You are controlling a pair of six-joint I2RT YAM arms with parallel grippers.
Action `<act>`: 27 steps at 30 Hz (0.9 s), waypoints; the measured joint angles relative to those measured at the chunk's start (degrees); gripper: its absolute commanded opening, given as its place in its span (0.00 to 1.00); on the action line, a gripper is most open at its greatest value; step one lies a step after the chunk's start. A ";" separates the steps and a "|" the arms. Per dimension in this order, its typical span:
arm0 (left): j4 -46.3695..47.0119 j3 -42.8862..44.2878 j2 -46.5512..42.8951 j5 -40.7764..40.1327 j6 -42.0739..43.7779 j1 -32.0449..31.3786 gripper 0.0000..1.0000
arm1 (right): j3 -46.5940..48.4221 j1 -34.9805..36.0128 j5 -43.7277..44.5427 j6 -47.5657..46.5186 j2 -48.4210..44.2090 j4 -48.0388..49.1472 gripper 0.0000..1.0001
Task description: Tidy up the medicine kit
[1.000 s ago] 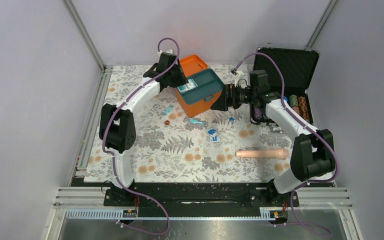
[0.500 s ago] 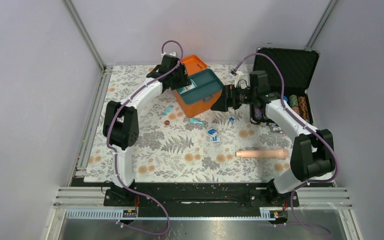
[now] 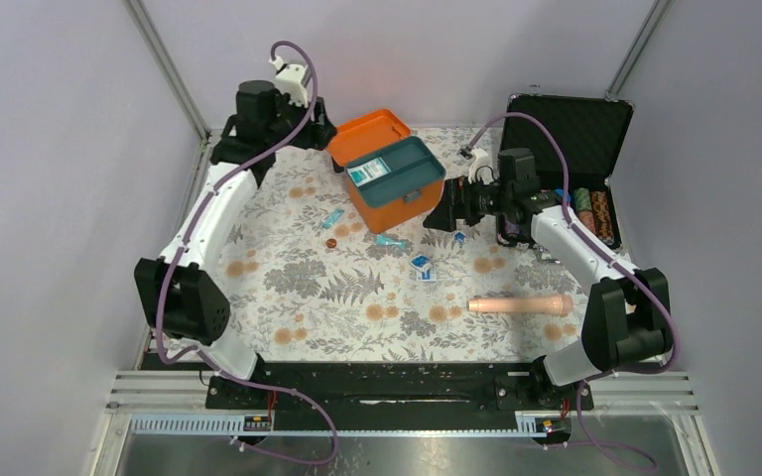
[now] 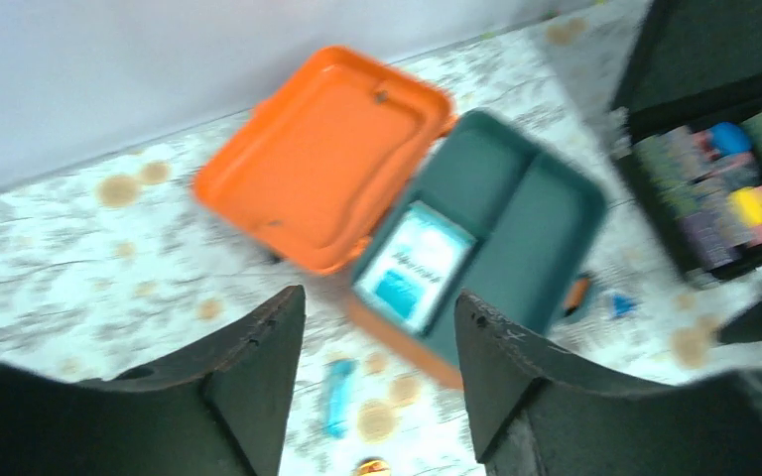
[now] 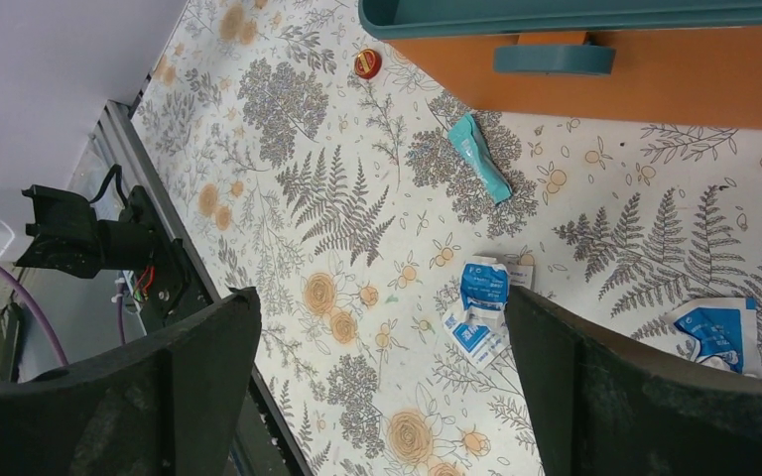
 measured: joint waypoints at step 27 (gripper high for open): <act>-19.96 1.60 27.47 3.91 17.53 5.03 0.39 | -1.03 -0.02 1.31 -3.56 -1.51 -1.97 0.99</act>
